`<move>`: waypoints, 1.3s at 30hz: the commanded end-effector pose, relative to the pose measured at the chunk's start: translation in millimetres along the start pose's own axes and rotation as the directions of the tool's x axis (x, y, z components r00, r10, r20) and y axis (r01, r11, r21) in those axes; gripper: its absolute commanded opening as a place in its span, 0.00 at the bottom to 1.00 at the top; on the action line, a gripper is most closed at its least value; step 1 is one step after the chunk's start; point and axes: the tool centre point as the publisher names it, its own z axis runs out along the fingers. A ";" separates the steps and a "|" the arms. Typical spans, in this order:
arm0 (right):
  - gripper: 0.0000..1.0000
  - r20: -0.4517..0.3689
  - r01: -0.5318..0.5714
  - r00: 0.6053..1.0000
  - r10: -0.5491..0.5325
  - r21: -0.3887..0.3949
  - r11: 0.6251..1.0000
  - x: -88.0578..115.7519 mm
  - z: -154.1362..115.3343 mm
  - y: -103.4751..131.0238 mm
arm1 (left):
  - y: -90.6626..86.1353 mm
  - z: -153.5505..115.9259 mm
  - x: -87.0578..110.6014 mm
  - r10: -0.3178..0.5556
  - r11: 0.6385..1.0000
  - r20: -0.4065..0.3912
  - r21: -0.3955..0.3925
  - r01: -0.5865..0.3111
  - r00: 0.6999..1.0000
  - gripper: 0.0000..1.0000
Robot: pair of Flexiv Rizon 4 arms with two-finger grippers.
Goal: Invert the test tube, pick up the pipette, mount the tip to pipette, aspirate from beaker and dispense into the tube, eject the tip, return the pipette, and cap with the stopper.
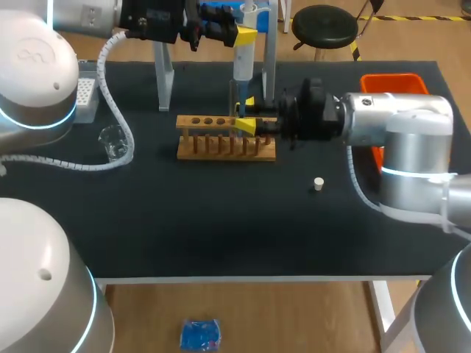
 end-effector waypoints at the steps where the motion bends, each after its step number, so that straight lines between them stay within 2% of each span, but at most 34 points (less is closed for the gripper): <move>1: 1.00 0.008 -0.001 1.000 0.001 0.007 1.000 4.2 -4.0 1.6 | 0.5 -0.1 -0.8 0.001 1.000 -0.002 0.001 -0.001 1.000 0.00; 7: 1.00 -0.019 0.032 0.999 -0.030 0.085 0.996 11.4 -21.6 -10.6 | 0.5 -0.1 -0.8 0.001 1.000 -0.002 0.001 -0.001 1.000 0.00; 14: 1.00 -0.038 0.087 0.996 -0.080 0.270 0.959 20.0 -59.0 -52.9 | 0.5 -0.1 -0.8 0.001 1.000 -0.002 0.001 -0.001 1.000 0.00; 17: 1.00 -0.033 0.089 0.996 -0.083 0.304 0.948 20.2 -68.7 -62.7 | 0.5 -0.1 -0.8 0.001 1.000 -0.002 0.001 -0.001 1.000 0.00; 39: 1.00 -0.027 0.077 0.997 -0.073 0.311 0.947 19.7 -72.6 -66.8 | 0.5 -0.1 -0.8 0.001 1.000 -0.002 0.001 -0.001 1.000 0.00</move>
